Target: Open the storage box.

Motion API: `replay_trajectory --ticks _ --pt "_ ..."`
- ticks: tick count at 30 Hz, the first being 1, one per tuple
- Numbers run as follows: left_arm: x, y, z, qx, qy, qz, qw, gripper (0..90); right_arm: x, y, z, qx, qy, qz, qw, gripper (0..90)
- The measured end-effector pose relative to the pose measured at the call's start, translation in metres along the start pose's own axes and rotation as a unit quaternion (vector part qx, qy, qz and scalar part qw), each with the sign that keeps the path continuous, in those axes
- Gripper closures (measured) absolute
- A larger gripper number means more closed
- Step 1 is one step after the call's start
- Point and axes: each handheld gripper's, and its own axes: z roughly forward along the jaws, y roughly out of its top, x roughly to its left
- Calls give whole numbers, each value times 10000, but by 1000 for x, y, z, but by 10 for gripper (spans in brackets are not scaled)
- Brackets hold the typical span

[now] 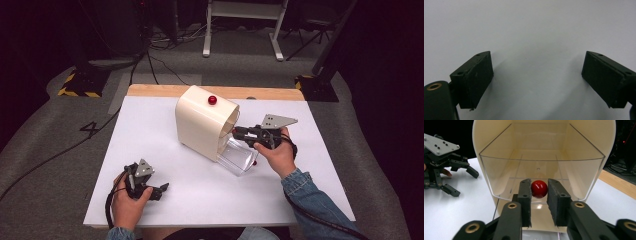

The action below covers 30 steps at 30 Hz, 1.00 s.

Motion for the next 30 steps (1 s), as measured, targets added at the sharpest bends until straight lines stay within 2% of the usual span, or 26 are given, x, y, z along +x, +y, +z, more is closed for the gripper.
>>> replay_trajectory --ticks 3,13,22,30 --pt "0 0 0 -7 -1 -5 10000 107 2 1 0 20 -102 -115 9999 741" --pt "1 0 0 12 -2 32 10000 105 4 2 -8 -7 -127 -156 9998 743" --pt "1 1 0 22 -7 34 10000 105 8 0 -30 -22 -199 -174 9996 744" --pt "2 1 0 33 -16 37 10000 104 9 -13 -53 -95 -261 -30 9996 745"
